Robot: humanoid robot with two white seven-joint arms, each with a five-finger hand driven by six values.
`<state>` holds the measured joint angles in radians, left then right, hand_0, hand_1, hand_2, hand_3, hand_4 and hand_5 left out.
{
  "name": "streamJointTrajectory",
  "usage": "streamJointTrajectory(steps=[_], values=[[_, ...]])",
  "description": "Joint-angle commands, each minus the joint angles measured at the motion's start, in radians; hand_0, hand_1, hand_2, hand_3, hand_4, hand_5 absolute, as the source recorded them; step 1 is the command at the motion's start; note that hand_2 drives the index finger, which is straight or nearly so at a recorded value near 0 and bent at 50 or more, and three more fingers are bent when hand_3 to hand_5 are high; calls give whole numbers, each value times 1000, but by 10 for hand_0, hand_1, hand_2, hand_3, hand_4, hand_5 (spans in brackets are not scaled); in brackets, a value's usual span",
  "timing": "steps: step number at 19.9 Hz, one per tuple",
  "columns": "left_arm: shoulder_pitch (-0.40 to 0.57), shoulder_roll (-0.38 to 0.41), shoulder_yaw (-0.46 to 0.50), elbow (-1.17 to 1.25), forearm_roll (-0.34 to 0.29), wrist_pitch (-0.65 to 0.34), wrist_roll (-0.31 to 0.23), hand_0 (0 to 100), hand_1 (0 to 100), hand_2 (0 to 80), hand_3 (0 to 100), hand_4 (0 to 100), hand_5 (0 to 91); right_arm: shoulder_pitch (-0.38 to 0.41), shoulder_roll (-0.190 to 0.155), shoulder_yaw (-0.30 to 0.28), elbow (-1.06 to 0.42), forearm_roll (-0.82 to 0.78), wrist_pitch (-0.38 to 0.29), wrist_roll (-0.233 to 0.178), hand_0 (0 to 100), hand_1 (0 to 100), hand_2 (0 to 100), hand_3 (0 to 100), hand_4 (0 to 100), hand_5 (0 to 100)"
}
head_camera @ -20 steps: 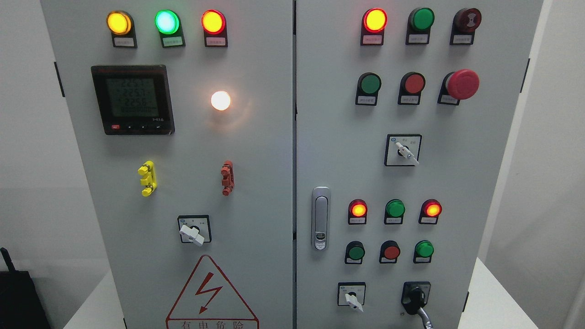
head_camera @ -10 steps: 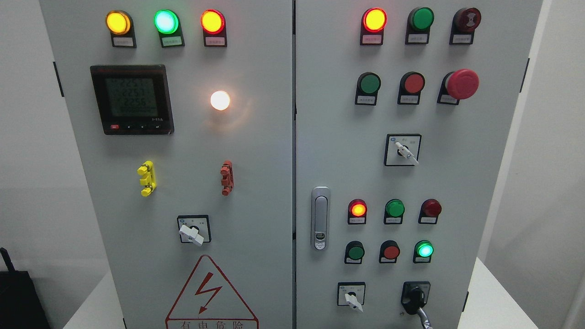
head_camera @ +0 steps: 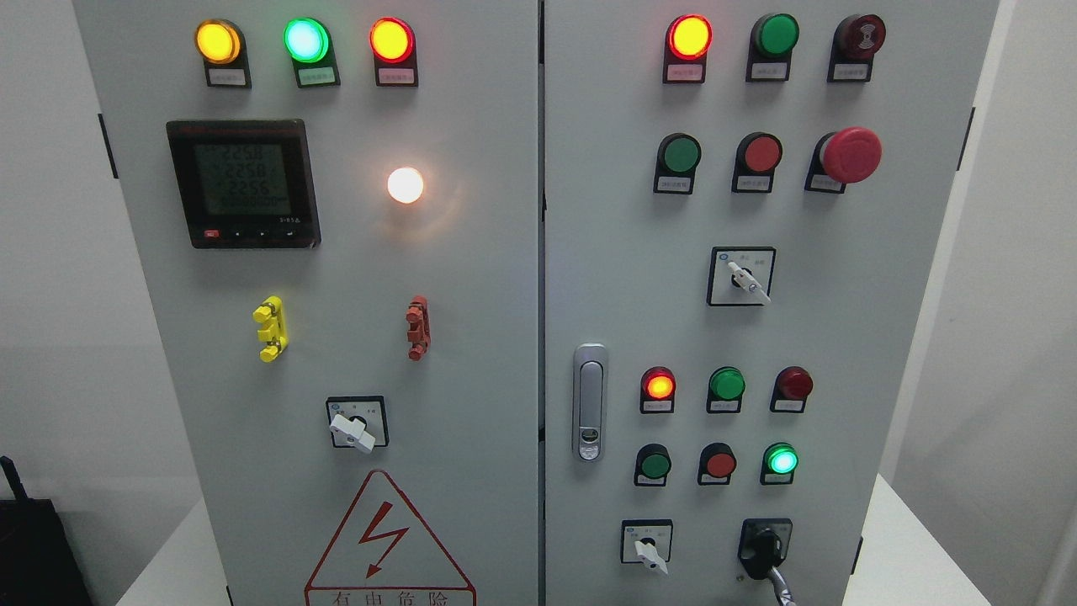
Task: Trip black knob to open circuit
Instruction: 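Release the black knob and lower the right hand away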
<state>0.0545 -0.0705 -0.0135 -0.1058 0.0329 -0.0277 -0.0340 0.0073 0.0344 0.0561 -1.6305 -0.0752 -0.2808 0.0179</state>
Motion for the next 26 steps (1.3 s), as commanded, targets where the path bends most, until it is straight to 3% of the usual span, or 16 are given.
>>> streamJointTrajectory(steps=[1,26], values=[[-2,-2,1,0,2,-1,0,120,389,0,0,0,0,-24,5,42,-37,6,-28,31,1000,863,0,1000,944,919],[-2,-2,1,0,2,-1,0,120,389,0,0,0,0,2,-24,-10,-32,0,-38,31,1000,880,0,1000,946,917]])
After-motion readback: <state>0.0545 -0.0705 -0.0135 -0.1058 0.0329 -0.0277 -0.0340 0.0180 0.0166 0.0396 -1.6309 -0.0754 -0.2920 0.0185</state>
